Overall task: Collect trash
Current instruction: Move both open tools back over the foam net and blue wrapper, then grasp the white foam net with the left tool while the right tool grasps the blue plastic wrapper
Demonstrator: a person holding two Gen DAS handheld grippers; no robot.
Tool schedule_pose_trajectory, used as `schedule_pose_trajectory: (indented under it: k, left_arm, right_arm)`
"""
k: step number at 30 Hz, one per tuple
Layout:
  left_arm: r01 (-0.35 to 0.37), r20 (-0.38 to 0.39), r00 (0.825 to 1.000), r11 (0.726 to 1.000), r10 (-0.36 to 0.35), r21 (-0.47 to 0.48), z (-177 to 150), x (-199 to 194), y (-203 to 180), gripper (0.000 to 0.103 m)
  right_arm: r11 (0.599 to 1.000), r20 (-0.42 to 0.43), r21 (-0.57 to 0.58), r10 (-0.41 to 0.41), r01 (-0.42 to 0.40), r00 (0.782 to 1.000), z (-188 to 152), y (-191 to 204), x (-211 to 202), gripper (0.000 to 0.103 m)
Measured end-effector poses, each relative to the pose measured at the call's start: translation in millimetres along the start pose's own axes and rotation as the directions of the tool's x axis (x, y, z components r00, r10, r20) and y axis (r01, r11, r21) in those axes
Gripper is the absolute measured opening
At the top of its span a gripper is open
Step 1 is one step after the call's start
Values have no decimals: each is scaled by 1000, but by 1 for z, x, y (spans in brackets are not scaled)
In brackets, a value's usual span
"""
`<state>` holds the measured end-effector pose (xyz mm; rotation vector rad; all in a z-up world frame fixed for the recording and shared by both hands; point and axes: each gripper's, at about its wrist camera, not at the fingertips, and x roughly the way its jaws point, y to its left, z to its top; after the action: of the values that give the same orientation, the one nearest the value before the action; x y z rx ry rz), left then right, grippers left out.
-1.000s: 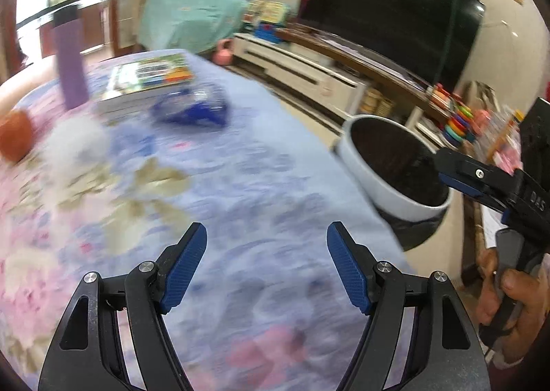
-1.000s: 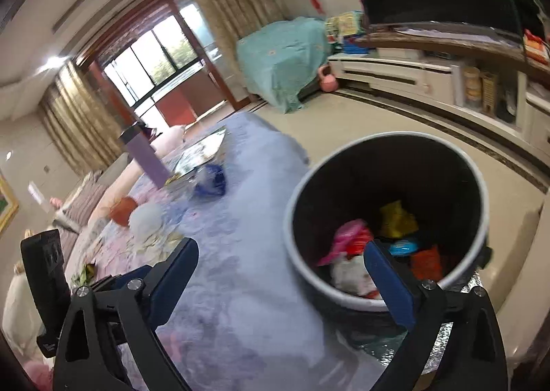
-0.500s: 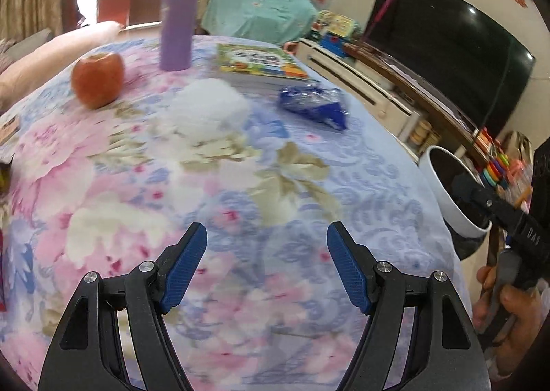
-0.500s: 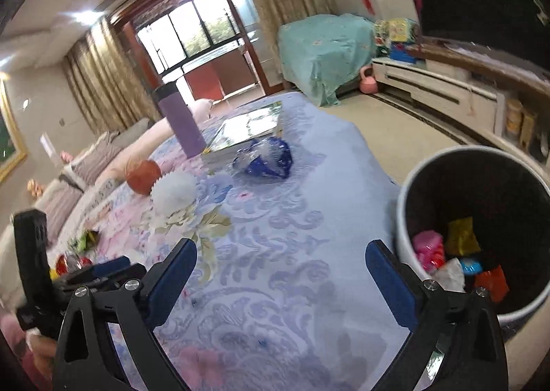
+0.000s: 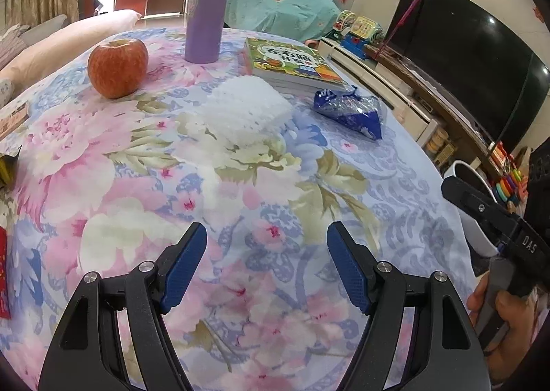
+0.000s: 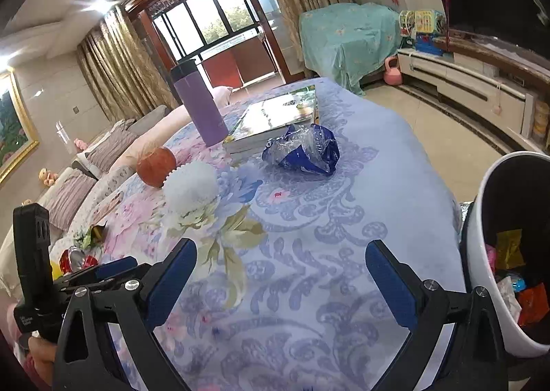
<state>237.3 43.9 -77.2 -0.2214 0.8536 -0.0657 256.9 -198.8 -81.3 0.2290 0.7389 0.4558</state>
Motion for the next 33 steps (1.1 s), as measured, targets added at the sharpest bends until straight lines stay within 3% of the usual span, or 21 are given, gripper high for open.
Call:
schedule_pose_trajectory:
  k: [23,29,31,33]
  left_arm:
    - [39,37,999,992,-35,-117,78,38,14,77]
    - [2,42,999,994,3,-110,86,65,14,75]
    - [-7,40,999,995,11,-104,87,72,15,53]
    - [3,27,1000,994,0,-106,87,81,17,39]
  right_arm:
    - [998,-89,-63,-4,-1,996,54,-13,80,100]
    - [999,-95,-49,-2,-2,996,67,-23,105,99]
    - [999,-108,-36,7,-11,994,70,-27,114,98]
    - [999,-112,-43,21,-26,994,73,-27,119,82]
